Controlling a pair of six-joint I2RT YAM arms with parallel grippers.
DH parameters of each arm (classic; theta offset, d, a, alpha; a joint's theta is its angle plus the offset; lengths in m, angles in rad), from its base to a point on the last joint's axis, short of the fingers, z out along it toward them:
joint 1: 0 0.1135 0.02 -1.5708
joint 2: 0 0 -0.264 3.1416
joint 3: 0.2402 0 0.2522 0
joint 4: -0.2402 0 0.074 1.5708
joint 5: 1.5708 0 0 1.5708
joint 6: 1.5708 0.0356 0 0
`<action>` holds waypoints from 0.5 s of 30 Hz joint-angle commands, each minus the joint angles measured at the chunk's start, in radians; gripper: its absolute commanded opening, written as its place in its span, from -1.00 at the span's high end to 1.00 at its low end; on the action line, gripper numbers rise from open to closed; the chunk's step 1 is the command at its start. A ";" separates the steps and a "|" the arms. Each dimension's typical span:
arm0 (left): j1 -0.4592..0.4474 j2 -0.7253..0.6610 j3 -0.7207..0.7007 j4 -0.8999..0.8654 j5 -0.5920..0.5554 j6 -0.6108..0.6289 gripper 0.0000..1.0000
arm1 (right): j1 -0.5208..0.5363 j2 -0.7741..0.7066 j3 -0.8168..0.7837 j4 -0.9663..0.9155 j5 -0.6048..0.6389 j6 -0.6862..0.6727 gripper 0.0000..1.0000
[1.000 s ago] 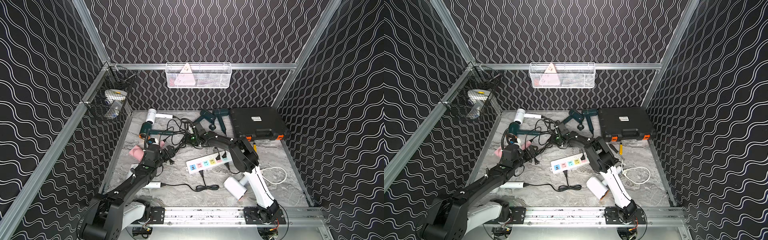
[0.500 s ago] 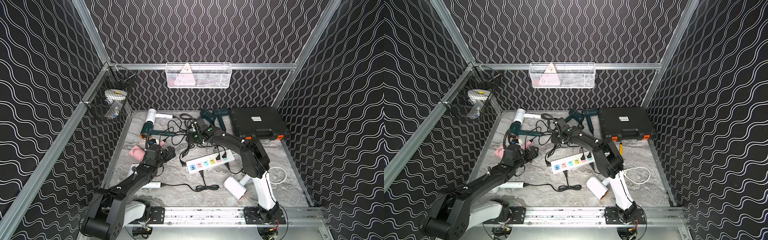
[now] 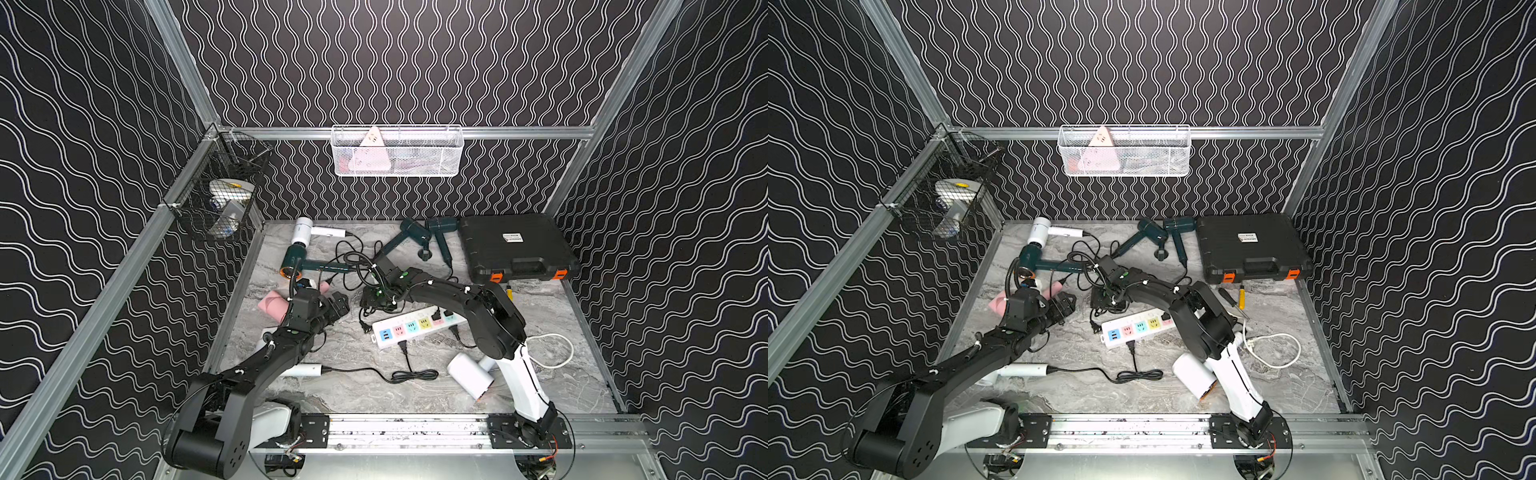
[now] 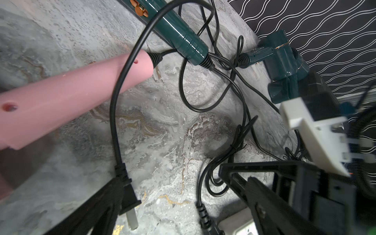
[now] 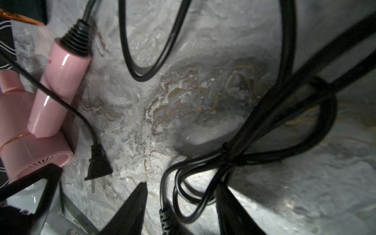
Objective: Charge the blow dryers
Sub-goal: Adjust the charging cable at the center of the board, then pick up the plug from the center of the board.
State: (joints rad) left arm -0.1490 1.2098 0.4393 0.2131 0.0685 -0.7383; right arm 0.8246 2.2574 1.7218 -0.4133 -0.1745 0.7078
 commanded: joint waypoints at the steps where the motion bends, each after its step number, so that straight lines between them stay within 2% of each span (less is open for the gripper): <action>1: 0.003 -0.003 0.007 0.025 0.004 -0.014 -0.98 | 0.002 0.029 0.016 0.008 0.003 0.048 -0.14; 5: 0.003 -0.001 0.009 0.025 0.007 -0.012 -0.98 | 0.001 0.075 0.040 0.019 -0.001 0.066 -0.13; 7: 0.003 0.002 0.011 0.025 0.010 -0.010 -0.98 | -0.004 0.081 0.032 0.041 0.006 0.077 -0.02; 10: 0.003 0.003 0.010 0.030 0.017 -0.007 -0.98 | -0.014 0.076 0.011 0.092 -0.007 0.098 0.44; 14: 0.003 0.002 0.010 0.037 0.029 0.000 -0.98 | -0.031 0.039 -0.032 0.191 -0.034 0.125 0.93; 15: 0.002 0.001 0.009 0.041 0.031 0.002 -0.98 | -0.035 0.027 -0.045 0.219 -0.043 0.131 1.00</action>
State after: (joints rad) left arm -0.1471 1.2118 0.4408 0.2249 0.0837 -0.7376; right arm 0.7971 2.3085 1.7008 -0.2573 -0.2108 0.8021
